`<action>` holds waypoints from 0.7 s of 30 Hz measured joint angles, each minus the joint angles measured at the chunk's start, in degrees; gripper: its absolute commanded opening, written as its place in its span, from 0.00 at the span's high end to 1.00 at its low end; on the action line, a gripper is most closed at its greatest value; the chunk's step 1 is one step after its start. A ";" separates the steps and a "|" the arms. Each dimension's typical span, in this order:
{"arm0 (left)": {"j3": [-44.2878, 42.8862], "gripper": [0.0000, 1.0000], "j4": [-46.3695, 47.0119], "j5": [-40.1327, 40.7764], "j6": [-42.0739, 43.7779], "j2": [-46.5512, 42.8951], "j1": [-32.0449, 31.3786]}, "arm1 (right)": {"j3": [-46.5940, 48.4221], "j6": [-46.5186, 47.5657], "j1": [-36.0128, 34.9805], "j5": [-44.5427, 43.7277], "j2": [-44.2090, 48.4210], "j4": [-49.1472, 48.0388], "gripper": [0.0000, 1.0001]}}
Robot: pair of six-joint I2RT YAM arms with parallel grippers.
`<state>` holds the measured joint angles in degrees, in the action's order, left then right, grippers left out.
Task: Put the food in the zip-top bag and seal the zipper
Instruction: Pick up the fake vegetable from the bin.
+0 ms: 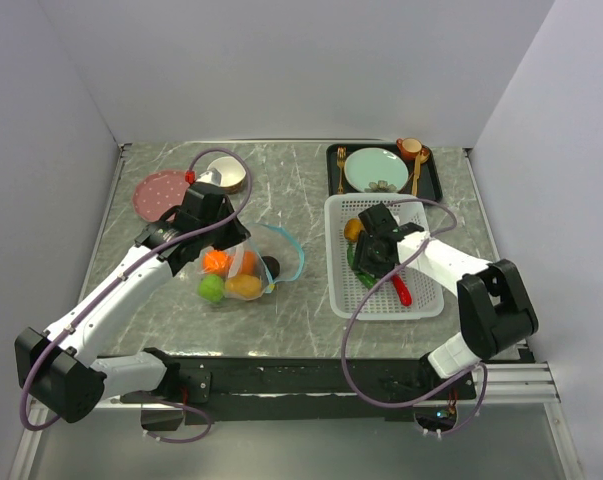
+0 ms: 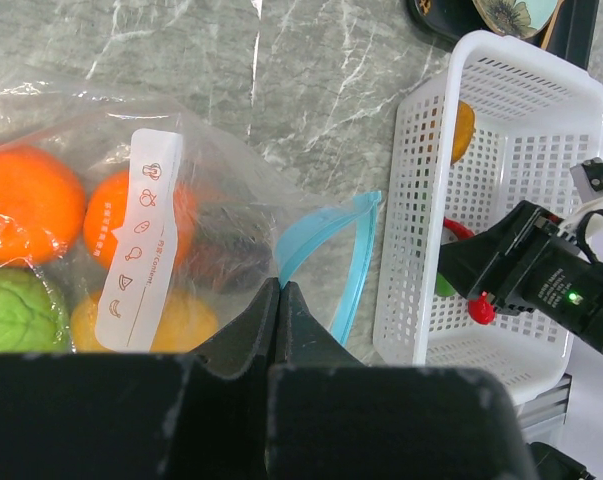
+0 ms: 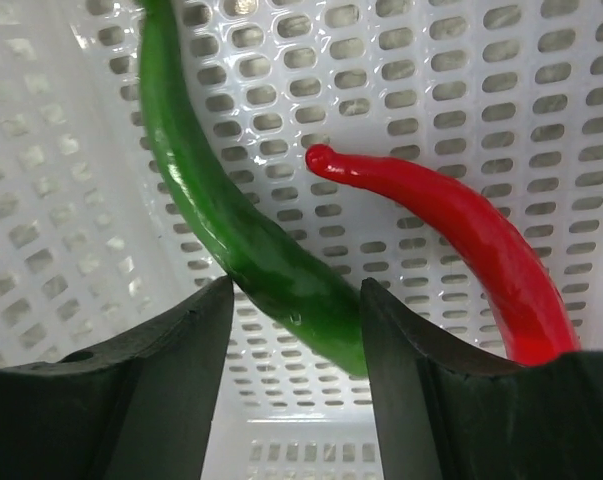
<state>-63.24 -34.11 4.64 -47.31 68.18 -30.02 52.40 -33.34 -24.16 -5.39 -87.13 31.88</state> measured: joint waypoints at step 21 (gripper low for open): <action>0.02 0.99 0.46 -1.27 -0.02 0.33 0.00 | -0.83 -0.24 -1.11 0.00 2.80 -1.66 0.70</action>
<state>-63.22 -33.65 3.38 -47.33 68.51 -30.02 51.57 -33.58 -25.28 -5.39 -84.33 30.22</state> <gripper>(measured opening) 0.014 0.342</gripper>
